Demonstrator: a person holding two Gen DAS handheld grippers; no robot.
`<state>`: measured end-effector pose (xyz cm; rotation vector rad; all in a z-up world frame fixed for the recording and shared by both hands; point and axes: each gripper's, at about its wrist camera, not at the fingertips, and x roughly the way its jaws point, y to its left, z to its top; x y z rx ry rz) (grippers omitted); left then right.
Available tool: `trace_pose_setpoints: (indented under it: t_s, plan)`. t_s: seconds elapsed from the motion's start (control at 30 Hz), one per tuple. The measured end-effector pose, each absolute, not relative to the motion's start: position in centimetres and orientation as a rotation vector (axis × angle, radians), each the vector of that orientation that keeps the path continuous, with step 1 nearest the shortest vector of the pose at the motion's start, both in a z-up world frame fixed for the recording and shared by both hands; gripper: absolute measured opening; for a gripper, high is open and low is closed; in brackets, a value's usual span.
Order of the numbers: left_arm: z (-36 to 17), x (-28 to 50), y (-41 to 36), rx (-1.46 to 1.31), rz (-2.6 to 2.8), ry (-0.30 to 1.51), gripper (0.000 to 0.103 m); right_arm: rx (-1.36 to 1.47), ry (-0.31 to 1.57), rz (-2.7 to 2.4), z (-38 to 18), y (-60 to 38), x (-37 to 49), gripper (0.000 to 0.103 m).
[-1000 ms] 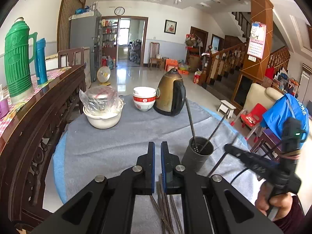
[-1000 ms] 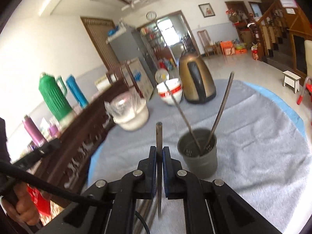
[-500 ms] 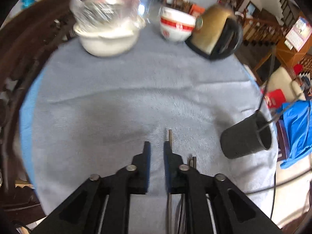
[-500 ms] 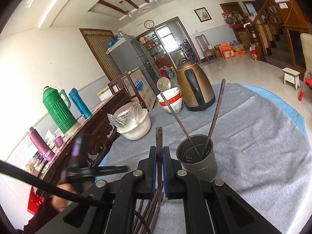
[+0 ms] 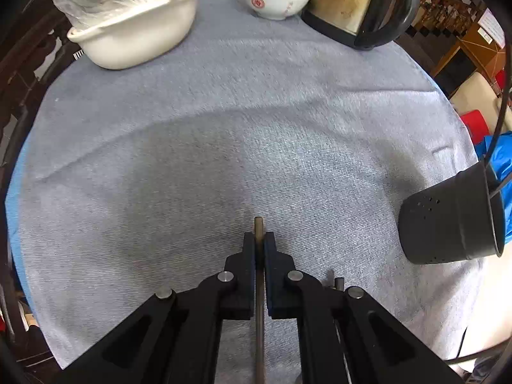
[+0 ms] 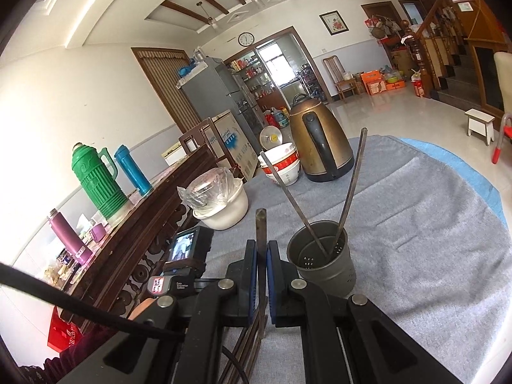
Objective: Organize utensils
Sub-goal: 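Lift both held chopsticks and carry them over the grey holder, then open both grippers to drop the chopsticks into the grey holder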
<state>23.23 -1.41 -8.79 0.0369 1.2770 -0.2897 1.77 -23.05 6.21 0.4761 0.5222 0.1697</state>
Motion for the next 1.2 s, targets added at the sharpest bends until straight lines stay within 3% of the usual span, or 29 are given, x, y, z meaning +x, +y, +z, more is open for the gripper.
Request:
trace_pose_setpoints:
  t_s: [0.67, 1.0, 1.2]
  plan:
    - [14.3, 14.5, -1.4, -0.054, -0.498, 0.682, 0.005, 0.407, 0.357, 0.106, 11.8, -24.0, -0.3, 0.006]
    - [20.2, 13.5, -3.1, -0.161, -0.521, 0.46, 0.005, 0.377, 0.202, -0.016, 15.2, -26.1, -0.2, 0.006]
    - [18.5, 14.5, -6.4, -0.153, -0.527, 0.428, 0.005, 0.324, 0.251, -0.063, 13.7, -25.8, 1.6, 0.006]
